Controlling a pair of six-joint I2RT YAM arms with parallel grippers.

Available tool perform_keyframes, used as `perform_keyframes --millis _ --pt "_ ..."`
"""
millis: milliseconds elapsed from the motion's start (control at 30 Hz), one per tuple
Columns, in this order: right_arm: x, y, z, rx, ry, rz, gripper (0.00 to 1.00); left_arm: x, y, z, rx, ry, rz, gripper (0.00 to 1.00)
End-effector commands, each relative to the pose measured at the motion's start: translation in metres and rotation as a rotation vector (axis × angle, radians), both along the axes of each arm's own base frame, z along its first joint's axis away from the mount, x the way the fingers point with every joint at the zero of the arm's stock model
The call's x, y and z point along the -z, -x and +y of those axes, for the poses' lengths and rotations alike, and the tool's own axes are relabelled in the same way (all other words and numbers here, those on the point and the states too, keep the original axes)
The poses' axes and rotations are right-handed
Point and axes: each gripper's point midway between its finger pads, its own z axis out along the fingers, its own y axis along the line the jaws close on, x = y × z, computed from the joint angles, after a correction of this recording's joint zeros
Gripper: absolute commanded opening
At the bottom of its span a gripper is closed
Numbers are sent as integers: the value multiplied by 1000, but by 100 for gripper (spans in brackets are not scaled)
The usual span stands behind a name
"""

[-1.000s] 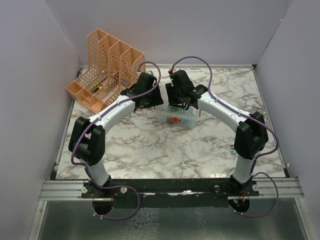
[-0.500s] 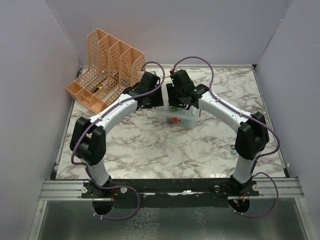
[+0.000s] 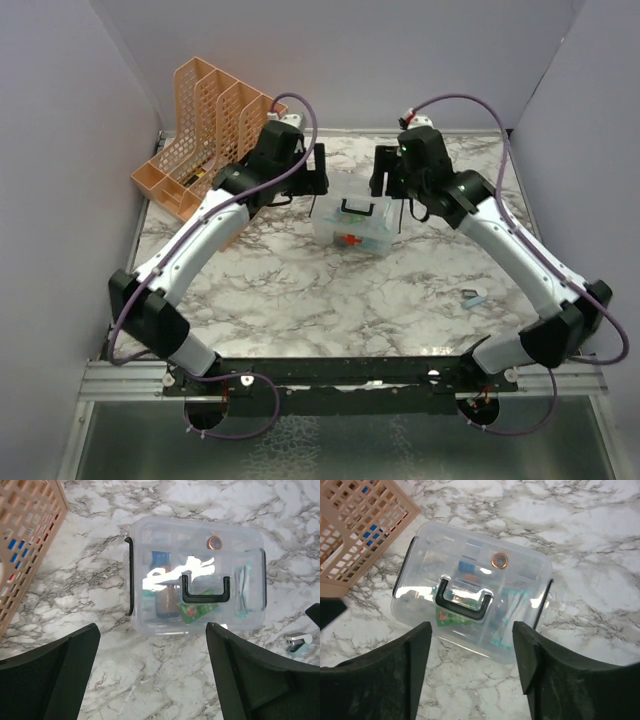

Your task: Organize the medicine kit

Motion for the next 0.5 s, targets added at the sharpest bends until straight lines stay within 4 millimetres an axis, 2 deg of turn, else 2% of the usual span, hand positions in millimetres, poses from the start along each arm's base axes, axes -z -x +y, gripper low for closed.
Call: perform_keyframes --millis 0,133,200,267,467 --pt "-2 42 -54 114 43 -38 71 -44 28 34 -24 -21 -130 93" --pt "-13 85 -92 157 13 -104 79 -51 56 64 -55 -41 -187 99" --pt "-23 105 -110 185 -14 -138 82 -62 70 74 -57 -29 -226 99" --pt "-31 123 -126 210 -41 -168 93 -62 84 86 -65 -25 -249 99" --pt "-60 163 -164 275 -79 -223 98 -102 126 119 -105 56 -400 99"
